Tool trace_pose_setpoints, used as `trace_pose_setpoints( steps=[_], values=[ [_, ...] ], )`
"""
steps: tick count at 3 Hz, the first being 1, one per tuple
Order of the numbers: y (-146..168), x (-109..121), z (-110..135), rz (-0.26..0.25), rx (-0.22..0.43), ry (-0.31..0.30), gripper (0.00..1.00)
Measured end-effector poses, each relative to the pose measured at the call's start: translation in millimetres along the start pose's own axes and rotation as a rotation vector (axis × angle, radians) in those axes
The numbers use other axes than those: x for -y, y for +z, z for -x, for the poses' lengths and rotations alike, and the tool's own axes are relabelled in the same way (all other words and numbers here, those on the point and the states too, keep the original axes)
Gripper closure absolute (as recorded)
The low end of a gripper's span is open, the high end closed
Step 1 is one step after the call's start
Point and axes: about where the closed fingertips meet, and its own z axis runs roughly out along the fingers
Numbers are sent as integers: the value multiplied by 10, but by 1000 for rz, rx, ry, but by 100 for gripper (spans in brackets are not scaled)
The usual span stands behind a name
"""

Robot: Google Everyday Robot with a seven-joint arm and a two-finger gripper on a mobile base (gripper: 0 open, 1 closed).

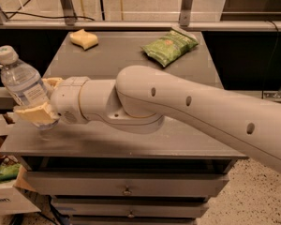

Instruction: Move blue plastic bottle near green jalapeno chip bag

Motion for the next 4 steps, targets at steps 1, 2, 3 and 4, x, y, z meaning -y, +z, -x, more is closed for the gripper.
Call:
trace_pose_setpoints(
  steps=[1, 2, 3, 4],
  values=[
    [-53, 94, -7, -11, -1, -3, 100],
    [-299, 420, -73, -76, 0, 0, 100],
    [-655, 764, -222, -157, -14, 25, 100],
    [-1065, 954, -368, -241, -31, 48, 100]
  ],
)
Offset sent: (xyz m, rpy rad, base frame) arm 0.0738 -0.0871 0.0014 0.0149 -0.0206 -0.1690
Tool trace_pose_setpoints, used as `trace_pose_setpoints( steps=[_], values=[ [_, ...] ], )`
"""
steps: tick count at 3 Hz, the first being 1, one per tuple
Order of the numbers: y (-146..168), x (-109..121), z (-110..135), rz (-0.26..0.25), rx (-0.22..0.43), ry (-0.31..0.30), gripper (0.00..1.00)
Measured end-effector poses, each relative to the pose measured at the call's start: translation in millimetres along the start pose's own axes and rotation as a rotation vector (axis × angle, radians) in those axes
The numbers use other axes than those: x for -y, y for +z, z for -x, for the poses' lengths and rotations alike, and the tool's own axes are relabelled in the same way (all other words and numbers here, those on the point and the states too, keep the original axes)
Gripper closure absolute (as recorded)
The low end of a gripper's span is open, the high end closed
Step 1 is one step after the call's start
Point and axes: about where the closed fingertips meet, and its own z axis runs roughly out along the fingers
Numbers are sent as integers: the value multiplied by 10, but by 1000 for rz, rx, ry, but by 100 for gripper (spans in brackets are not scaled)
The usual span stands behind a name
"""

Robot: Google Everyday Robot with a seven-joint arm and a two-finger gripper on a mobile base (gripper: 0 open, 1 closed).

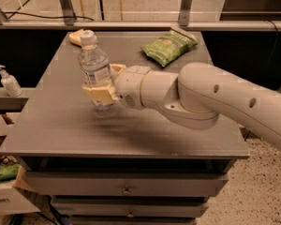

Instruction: Move blue plastic bottle near green jalapeno chip bag

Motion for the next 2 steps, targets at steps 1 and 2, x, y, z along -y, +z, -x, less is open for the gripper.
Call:
trace_pose_setpoints(
  steps=[1, 2],
  values=[
    [-438, 279, -58, -105, 1, 9, 100],
    [-852, 569, 23, -212, 29, -2, 100]
  ],
)
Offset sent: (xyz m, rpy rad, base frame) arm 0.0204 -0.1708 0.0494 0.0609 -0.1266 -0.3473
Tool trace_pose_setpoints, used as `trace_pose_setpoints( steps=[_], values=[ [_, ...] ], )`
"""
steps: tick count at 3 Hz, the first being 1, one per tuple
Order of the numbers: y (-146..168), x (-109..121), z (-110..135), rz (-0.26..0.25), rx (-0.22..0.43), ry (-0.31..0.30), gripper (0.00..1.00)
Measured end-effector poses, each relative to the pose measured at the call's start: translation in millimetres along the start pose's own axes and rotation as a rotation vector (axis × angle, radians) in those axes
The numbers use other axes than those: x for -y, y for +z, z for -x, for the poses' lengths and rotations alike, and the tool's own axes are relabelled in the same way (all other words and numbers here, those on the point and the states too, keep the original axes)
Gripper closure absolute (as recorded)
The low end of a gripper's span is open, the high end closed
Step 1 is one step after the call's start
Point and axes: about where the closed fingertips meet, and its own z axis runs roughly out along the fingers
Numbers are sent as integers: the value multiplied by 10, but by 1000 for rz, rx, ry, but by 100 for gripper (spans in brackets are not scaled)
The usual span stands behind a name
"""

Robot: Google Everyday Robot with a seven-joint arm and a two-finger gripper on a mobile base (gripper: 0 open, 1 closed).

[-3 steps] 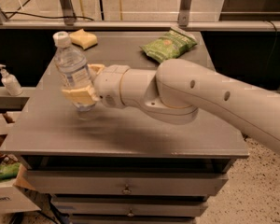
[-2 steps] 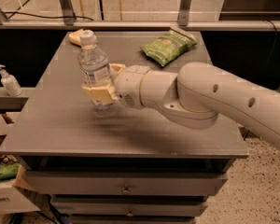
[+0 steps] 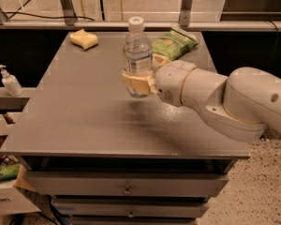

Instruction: Move blue plastic bottle near green jalapeno chip bag

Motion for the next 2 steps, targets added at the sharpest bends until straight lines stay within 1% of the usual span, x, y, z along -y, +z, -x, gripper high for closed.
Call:
trace_pose_setpoints(
  steps=[1, 2],
  values=[
    [-265, 357, 104, -101, 33, -17, 100],
    [-485, 639, 113, -202, 49, -18, 100]
  ],
)
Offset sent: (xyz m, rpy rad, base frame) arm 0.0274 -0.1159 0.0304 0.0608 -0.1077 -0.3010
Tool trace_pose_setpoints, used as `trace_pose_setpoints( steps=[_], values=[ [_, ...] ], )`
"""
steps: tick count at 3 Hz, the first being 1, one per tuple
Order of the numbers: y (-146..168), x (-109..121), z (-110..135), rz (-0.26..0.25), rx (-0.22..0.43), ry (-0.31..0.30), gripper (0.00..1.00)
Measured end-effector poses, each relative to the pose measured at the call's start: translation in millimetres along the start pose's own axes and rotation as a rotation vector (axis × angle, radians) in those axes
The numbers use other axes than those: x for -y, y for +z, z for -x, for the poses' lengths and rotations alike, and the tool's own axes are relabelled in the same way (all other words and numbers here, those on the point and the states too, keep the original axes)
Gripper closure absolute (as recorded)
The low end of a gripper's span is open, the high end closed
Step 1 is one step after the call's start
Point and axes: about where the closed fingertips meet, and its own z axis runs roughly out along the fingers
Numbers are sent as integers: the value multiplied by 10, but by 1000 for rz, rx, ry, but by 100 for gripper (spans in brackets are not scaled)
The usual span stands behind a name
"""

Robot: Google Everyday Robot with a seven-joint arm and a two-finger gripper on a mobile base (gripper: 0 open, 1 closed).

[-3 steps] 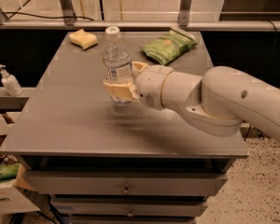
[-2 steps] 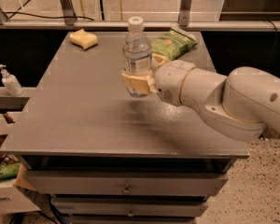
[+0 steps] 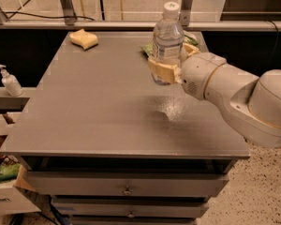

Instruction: Move blue plastic bottle near green jalapeno chip bag

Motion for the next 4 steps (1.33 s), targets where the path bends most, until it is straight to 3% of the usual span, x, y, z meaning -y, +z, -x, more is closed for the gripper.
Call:
trace_pose_setpoints(
  steps=[1, 2, 4],
  values=[
    [2, -2, 1, 0, 0, 0, 100],
    [92, 220, -120, -44, -27, -2, 100],
    [235, 1030, -526, -204, -131, 18, 100]
  ],
)
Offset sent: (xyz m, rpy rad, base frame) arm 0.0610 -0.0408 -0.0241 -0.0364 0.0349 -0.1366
